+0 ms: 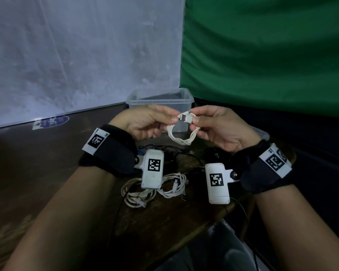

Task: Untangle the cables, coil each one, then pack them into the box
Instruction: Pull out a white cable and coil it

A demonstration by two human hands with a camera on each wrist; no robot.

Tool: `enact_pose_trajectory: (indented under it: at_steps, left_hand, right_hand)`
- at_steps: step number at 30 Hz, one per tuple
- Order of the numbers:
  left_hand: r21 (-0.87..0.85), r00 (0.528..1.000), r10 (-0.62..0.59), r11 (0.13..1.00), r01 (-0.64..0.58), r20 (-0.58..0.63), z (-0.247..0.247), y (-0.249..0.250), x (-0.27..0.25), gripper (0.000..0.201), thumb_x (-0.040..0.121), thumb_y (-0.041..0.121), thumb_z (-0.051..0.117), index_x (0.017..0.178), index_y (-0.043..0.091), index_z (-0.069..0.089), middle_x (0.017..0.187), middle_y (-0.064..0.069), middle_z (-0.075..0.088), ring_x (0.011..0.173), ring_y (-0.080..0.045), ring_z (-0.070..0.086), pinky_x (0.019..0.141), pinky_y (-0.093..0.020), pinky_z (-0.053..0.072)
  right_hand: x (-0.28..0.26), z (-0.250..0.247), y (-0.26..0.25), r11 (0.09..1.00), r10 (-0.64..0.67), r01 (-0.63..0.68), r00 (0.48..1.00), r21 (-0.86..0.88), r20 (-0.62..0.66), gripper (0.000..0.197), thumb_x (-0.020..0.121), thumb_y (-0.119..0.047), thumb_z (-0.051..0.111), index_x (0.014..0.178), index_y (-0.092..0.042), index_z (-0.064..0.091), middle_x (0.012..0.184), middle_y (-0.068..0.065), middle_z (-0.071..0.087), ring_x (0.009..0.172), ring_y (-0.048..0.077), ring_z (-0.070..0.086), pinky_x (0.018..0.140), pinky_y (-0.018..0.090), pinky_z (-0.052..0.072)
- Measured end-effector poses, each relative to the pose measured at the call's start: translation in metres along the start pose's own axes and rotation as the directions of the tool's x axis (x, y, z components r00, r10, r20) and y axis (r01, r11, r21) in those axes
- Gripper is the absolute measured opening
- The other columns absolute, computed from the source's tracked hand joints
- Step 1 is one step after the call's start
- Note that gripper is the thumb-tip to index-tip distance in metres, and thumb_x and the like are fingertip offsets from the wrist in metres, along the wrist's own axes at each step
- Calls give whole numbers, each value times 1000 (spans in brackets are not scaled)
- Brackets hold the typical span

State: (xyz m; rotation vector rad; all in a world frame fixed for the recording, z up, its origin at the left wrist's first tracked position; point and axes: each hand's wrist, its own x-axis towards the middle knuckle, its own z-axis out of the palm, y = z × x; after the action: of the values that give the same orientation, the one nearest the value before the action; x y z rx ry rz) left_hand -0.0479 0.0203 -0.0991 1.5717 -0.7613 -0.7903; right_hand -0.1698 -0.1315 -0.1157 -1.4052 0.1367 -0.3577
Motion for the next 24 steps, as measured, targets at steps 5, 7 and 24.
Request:
enact_pose_trajectory:
  at_steps: [5, 7, 24]
  left_hand:
    - [104, 998, -34, 994, 28, 59, 1, -1, -1, 15, 80, 3, 58, 89, 13, 64, 60, 5, 62, 49, -2, 51, 40, -13, 27]
    - [116, 997, -33, 993, 26, 64, 4, -2, 0, 17, 86, -2, 52, 87, 12, 63, 59, 3, 60, 48, -3, 48, 39, -13, 25]
    - [328, 943, 225, 934, -139, -243, 15, -3, 5, 14, 78, -5, 69, 82, 9, 67, 67, -5, 63, 44, -3, 53, 40, -11, 37]
  right_hand:
    - [1, 4, 1, 996, -27, 24, 999, -90, -31, 20, 82, 13, 58, 84, -6, 62, 58, 7, 64, 51, 12, 60, 42, 17, 45]
    - [1, 5, 2, 992, -34, 27, 998, -122, -53, 22, 80, 16, 59, 81, -6, 62, 56, 9, 62, 49, 14, 58, 41, 18, 43]
    - [3, 3, 6, 995, -39, 25, 989, -101, -140, 18, 83, 15, 57, 78, -3, 60, 58, 10, 62, 48, 13, 61, 39, 18, 44]
